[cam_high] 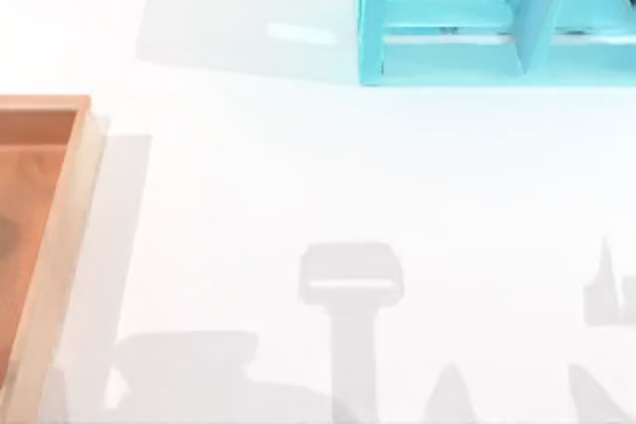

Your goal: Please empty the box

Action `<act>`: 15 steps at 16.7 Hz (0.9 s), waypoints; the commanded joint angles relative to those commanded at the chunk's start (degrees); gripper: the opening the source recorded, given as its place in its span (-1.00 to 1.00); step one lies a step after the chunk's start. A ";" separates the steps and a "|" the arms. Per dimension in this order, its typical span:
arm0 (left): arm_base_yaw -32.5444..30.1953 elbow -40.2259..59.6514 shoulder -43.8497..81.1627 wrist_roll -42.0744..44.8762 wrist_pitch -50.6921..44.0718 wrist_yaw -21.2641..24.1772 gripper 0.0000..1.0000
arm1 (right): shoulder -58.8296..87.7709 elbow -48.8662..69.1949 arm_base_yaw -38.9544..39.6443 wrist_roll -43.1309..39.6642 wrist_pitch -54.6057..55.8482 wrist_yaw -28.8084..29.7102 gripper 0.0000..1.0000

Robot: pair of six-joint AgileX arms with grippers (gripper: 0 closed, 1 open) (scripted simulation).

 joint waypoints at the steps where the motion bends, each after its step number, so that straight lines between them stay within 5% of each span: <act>1: 0.96 3.34 4.53 1.03 -3.42 0.00 1.00 | 0.00 0.00 0.00 0.00 0.00 0.00 1.00; 7: 5.23 18.65 23.56 5.60 -18.19 -0.05 1.00 | 0.00 0.00 0.00 0.00 0.00 0.00 1.00; 15: 5.72 21.28 26.93 6.34 -20.36 -0.06 1.00 | 0.00 0.00 0.00 0.00 0.00 0.00 1.00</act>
